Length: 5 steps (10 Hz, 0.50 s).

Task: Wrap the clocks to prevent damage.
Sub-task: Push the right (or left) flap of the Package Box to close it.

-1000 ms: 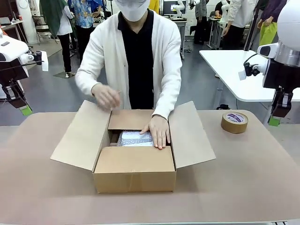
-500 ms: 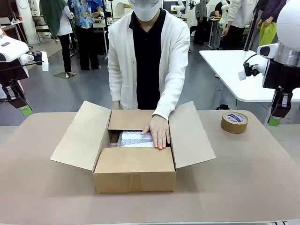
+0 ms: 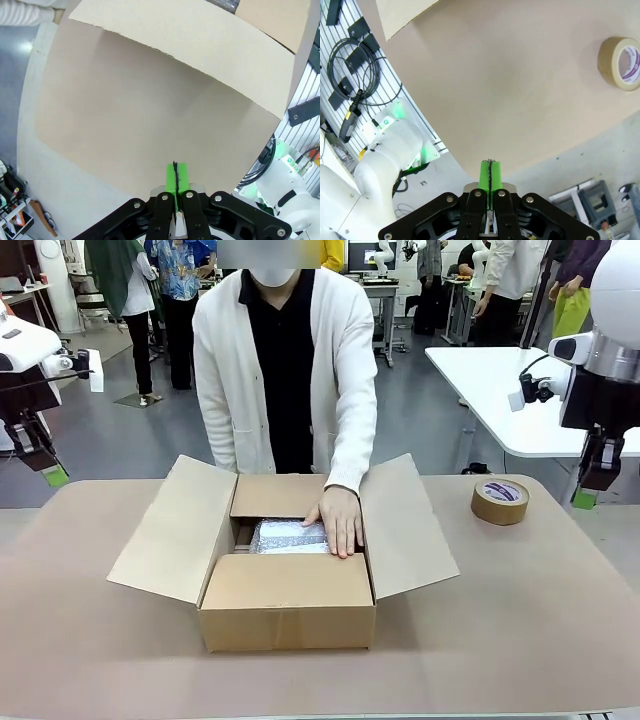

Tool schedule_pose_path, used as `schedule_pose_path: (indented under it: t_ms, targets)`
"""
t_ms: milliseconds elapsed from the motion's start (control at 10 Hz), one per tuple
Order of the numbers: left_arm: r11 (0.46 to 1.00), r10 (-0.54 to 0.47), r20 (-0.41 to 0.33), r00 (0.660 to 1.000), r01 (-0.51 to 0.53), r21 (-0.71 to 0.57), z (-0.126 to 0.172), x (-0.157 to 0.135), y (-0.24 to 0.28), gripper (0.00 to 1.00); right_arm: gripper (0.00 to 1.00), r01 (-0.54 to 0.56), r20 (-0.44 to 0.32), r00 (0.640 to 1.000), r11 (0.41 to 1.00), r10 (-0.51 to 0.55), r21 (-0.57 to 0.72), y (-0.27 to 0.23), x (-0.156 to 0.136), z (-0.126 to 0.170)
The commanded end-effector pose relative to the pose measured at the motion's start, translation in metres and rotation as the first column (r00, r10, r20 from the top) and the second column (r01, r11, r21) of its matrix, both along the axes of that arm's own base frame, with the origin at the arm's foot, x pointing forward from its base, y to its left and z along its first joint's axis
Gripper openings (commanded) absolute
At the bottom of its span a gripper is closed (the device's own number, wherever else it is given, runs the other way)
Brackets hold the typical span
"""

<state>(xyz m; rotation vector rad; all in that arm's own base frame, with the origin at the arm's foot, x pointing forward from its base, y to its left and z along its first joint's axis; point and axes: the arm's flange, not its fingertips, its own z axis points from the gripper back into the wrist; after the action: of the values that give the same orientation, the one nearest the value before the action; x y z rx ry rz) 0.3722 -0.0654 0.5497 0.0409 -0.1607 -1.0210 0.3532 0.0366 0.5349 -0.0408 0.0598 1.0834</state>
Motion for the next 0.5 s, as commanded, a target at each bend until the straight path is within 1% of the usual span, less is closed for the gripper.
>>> schedule_pose_path:
  t_ms: [0,100,200,300,400]
  targets:
    - [0.986,-0.156,-0.023,0.987,0.154,-0.061,-0.011,0.002,0.014,0.00,0.01,0.002,-0.004,1.000,1.000,-0.002,0.010,0.000,-0.002,-0.003]
    - [0.944,-0.311,-0.039,0.950,0.304,-0.127,-0.032,0.006,0.027,0.00,0.01,0.002,-0.004,1.000,1.000,-0.002,0.010,0.000,-0.002,-0.003]
    - [0.871,-0.447,0.009,0.895,0.437,-0.224,-0.050,0.018,0.042,0.00,0.01,0.002,-0.004,1.000,1.000,-0.002,0.010,0.000,-0.002,-0.003]
    - [0.768,-0.547,0.061,0.835,0.529,-0.362,-0.060,0.036,0.060,0.00,0.01,0.002,-0.004,1.000,1.000,-0.002,0.010,0.000,-0.002,-0.003]
    - [0.671,-0.571,0.167,0.804,0.574,-0.470,-0.068,0.045,0.076,0.00,0.01,0.002,-0.004,1.000,1.000,-0.002,0.010,0.000,-0.002,-0.003]
